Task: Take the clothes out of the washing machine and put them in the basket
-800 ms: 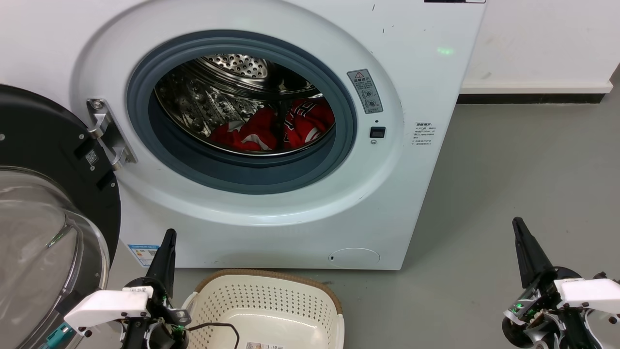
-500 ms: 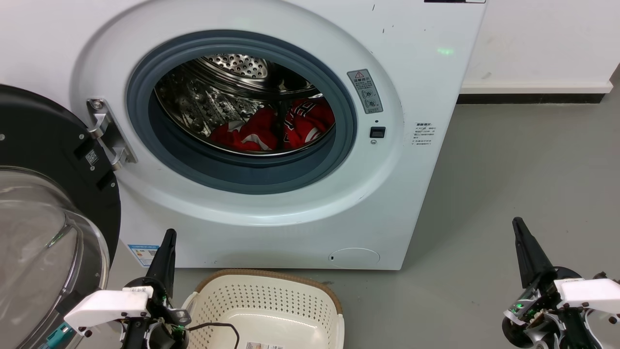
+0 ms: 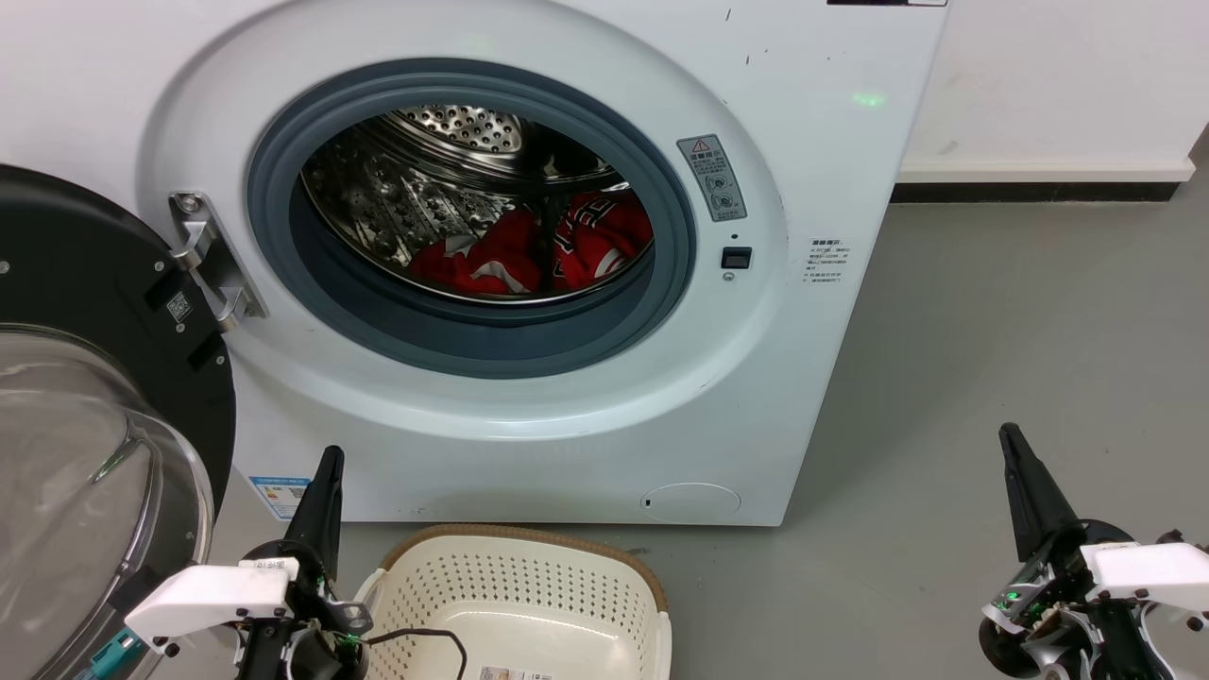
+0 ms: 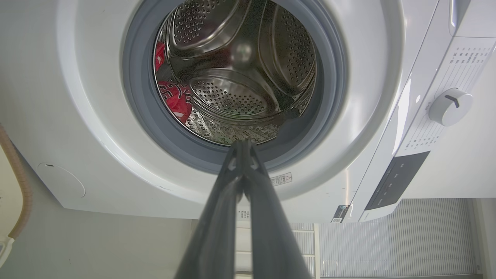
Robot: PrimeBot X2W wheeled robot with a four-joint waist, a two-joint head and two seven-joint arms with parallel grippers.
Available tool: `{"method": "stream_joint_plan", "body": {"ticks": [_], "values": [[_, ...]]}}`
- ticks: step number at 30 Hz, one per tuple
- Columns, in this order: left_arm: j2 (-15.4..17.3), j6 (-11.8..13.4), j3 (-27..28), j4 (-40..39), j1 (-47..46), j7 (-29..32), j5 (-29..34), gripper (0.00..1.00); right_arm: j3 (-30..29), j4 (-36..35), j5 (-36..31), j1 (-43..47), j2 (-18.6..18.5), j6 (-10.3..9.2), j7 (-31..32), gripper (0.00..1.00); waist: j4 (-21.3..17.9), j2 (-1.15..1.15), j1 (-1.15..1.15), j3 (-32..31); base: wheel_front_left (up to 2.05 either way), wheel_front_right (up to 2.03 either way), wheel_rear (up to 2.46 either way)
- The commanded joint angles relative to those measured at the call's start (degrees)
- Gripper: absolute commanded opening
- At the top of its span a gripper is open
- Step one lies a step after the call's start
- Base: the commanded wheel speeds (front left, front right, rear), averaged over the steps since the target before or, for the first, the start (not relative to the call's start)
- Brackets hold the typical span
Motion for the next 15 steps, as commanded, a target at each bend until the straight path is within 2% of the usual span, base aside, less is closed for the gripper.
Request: {"method": "stream_joint_plan", "body": {"ticks": [1,4,5,15], "values": [[-0.1,-0.1,0.1,-0.1,-0.3,0.1,-0.1,0.00,0.0,0.1,-0.3,-0.7,0.2,-0.02,0.0,0.00,0.0,0.00,0.00,0.0,0.00,0.00,0.00],[-0.1,-0.1,0.1,-0.1,-0.3,0.1,-0.1,0.00,0.0,0.1,-0.3,-0.7,0.2,-0.02,0.0,0.00,0.0,0.00,0.00,0.0,0.00,0.00,0.00],[0.0,0.0,0.0,0.2,0.1,0.0,0.0,1.00,0.0,0.1,0.0,0.1,0.0,0.01,0.0,1.00,0.0,0.00,0.00,0.0,0.00,0.00,0.00],[-0.1,0.0,-0.3,0.8,2.2,-1.8,1.3,1.00,0.6,0.8,-0.8,2.0,0.0,-0.01,-1.7,1.00,0.0,0.00,0.00,0.1,0.00,0.00,0.00]]}}
